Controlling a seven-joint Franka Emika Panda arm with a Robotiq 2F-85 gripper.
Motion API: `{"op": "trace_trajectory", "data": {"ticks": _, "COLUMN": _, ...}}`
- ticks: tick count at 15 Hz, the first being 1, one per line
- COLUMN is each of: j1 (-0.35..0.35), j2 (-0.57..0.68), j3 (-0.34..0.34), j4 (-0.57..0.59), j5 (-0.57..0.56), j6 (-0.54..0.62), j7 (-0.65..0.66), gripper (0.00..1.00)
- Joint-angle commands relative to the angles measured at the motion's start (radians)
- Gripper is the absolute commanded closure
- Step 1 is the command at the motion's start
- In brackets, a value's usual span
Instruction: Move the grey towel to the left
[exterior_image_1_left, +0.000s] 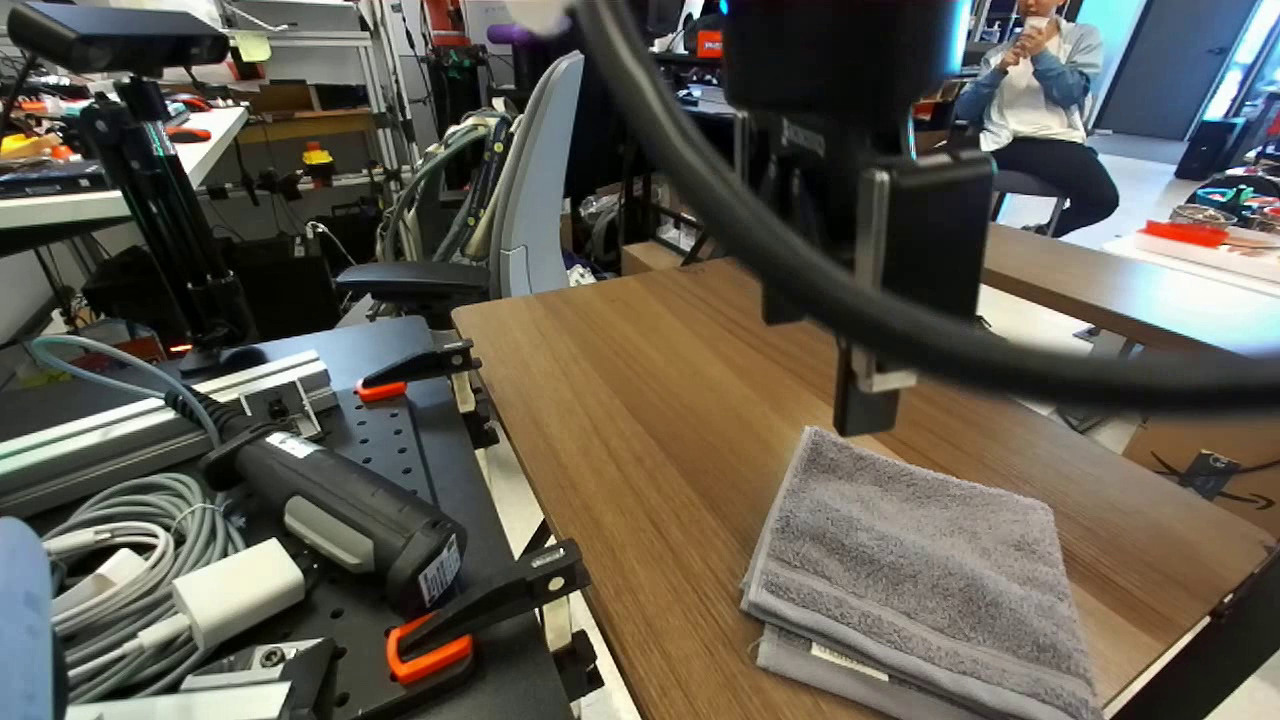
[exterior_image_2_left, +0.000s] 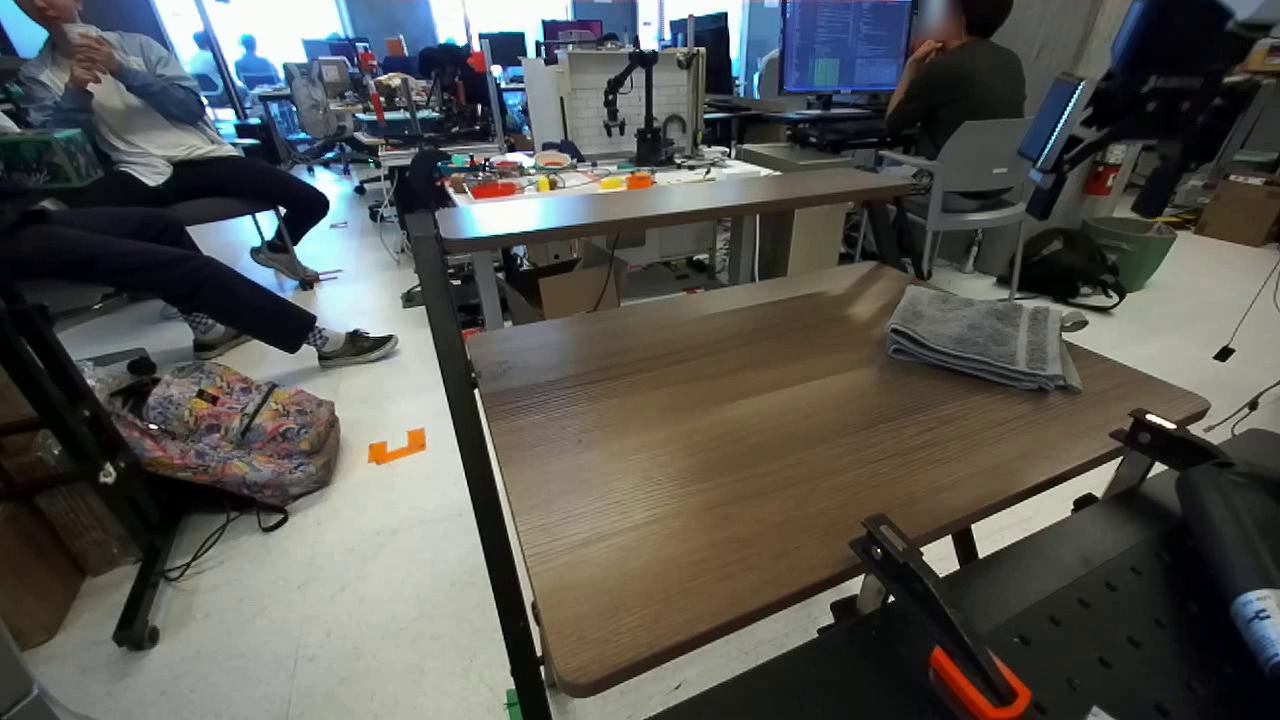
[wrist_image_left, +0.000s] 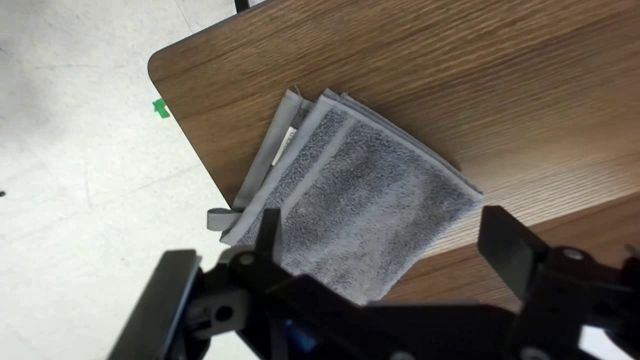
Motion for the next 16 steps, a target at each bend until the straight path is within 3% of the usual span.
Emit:
{"op": "trace_trajectory", "data": {"ticks": 1, "j1": -0.001, "j2": 0.189, "j3": 0.002, "j4": 0.157, "j5": -0.011, "j6": -0.008, "j7": 0.088, "gripper": 0.0}}
{"op": "trace_trajectory", "data": {"ticks": 6, "j1": 0.008, "j2": 0.359, "j3": -0.005, "j4": 0.274, "j5": 0.027, "j6": -0.006, "j7": 0.167, "gripper": 0.0}}
{"op": "trace_trajectory", "data": {"ticks": 16, "j1": 0.026, "j2": 0.537, "j3": 0.012, "j4": 0.401, "j5": 0.065, "j6": -0.039, "j7": 0.214, "gripper": 0.0}}
